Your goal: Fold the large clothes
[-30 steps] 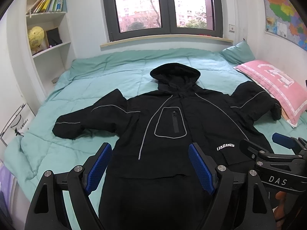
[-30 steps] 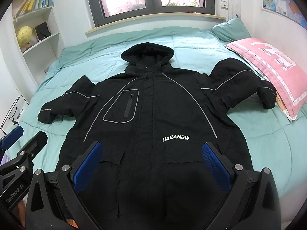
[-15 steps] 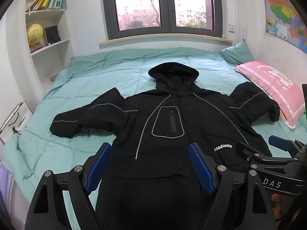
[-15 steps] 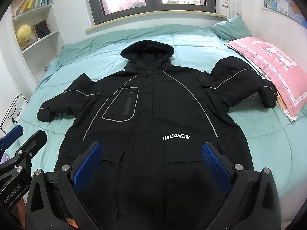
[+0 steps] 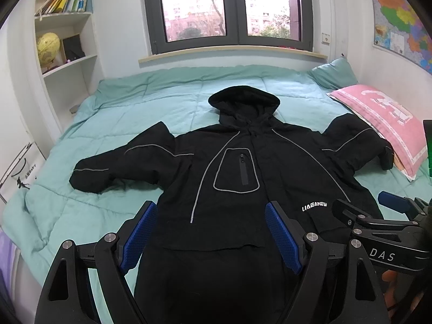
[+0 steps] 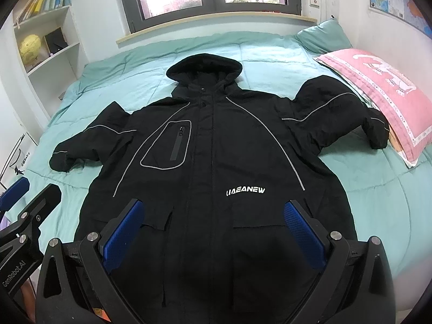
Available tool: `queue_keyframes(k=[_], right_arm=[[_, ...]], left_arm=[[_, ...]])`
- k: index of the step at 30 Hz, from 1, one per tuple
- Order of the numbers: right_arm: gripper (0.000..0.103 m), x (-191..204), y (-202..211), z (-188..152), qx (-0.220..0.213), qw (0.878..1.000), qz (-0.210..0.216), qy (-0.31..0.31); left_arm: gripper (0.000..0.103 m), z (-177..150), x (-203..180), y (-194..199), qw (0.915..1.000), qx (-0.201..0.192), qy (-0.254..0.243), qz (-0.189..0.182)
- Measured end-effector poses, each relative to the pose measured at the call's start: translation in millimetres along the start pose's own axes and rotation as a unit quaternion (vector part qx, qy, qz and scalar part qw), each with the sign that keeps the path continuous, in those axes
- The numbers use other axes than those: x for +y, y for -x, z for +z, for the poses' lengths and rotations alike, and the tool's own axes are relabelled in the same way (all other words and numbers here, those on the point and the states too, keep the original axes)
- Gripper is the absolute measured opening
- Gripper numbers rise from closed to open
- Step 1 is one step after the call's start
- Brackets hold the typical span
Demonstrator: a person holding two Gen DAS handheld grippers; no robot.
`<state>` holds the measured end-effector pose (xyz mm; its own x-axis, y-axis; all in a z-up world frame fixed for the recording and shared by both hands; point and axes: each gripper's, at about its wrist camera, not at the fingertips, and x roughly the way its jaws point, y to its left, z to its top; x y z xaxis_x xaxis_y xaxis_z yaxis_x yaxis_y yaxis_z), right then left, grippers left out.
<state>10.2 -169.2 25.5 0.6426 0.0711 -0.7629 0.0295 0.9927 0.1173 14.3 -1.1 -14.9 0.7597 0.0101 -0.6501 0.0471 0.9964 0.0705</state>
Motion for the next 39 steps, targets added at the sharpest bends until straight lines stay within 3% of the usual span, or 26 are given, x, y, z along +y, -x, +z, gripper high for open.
queue_keyframes(k=[28, 33, 39], right_arm=[[0.103, -16.0, -6.8, -0.8, 0.003, 1.0, -0.002, -0.028], [0.103, -14.0, -16.3, 0.6, 0.012, 1.0, 0.0, -0.023], [0.103, 6.6, -31.5, 12.7, 0.009, 1.0, 0.008, 0.005]], left_arm=[[0.083, -2.1, 7.4, -14.3, 0.9996, 0.011, 0.021, -0.014], [0.083, -3.0, 49.6, -26.4, 0.9965, 0.0, 0.078, -0.03], [0.083, 3.3, 138.3, -58.3, 0.9864, -0.003, 0.158, 0.046]])
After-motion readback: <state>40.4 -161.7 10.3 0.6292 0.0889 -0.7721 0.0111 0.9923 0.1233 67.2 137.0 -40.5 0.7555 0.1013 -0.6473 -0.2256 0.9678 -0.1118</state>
